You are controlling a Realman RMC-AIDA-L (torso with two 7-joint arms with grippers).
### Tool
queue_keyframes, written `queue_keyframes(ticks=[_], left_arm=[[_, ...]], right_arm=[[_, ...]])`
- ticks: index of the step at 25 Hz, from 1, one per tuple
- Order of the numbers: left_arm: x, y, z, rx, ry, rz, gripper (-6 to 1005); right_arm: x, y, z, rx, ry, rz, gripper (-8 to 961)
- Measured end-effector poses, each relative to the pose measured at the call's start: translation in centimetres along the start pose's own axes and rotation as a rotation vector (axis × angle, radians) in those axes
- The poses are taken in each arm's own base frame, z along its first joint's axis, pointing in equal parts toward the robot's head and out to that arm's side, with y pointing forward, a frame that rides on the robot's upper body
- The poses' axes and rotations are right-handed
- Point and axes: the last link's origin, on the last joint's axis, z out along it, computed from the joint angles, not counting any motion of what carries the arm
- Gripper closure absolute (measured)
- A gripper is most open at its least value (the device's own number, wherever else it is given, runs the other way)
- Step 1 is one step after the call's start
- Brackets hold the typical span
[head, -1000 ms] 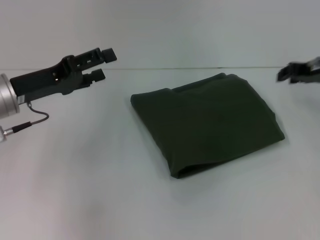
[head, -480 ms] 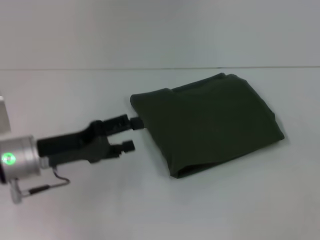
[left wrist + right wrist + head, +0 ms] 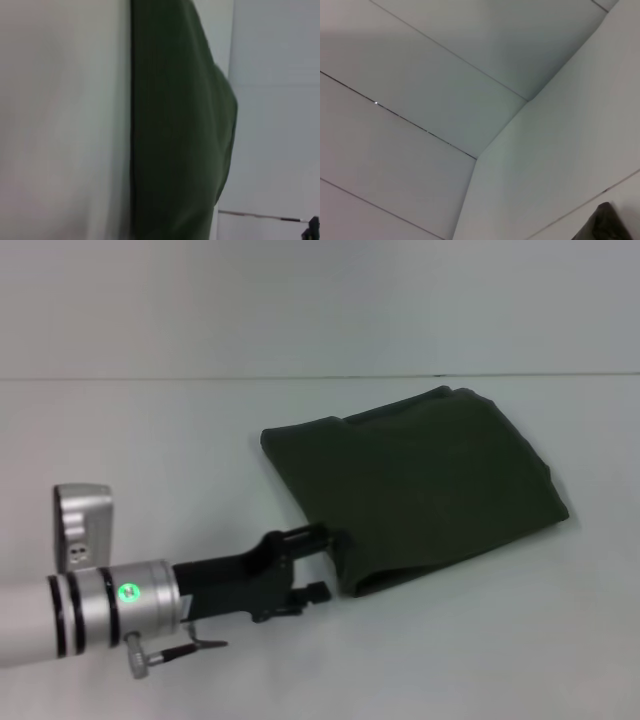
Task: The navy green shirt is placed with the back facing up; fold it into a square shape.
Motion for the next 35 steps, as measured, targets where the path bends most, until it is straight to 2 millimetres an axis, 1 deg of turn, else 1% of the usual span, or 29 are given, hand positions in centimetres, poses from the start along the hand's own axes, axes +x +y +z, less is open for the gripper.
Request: queue_keyframes(ticks=[5, 13, 20, 27, 30, 35], left_arm=[[-0.2, -0.6, 0.7, 0.027, 0.007, -0.018, 84], [-0.1, -1.2, 1.8, 0.07, 0.03, -0.021, 99], [0.0, -1.0, 3.3, 0.096, 0.025, 0.014, 120], [0.0, -1.1, 3.8, 0.111, 0.031, 0.031, 141], [-0.4, -1.3, 3.7, 0.103, 0.024, 0.026, 205], [-0.5, -1.4, 3.6, 0.097, 0.026, 0.033, 313]], right_arm=[[0.1, 0.3, 0.5, -0.017, 0.008, -0.008, 205], [0.1, 0.3, 0.6, -0.021, 0.007, -0.009, 206], [0.3, 0.3, 0.7, -0.023, 0.008, -0.006, 205], [0.5, 0.2, 0.7, -0.026, 0.006, -0.002, 206], [0.5, 0.1, 0.6, -0.026, 0.002, 0.0, 206], [0.6, 0.1, 0.5, -0.026, -0.002, 0.004, 207]])
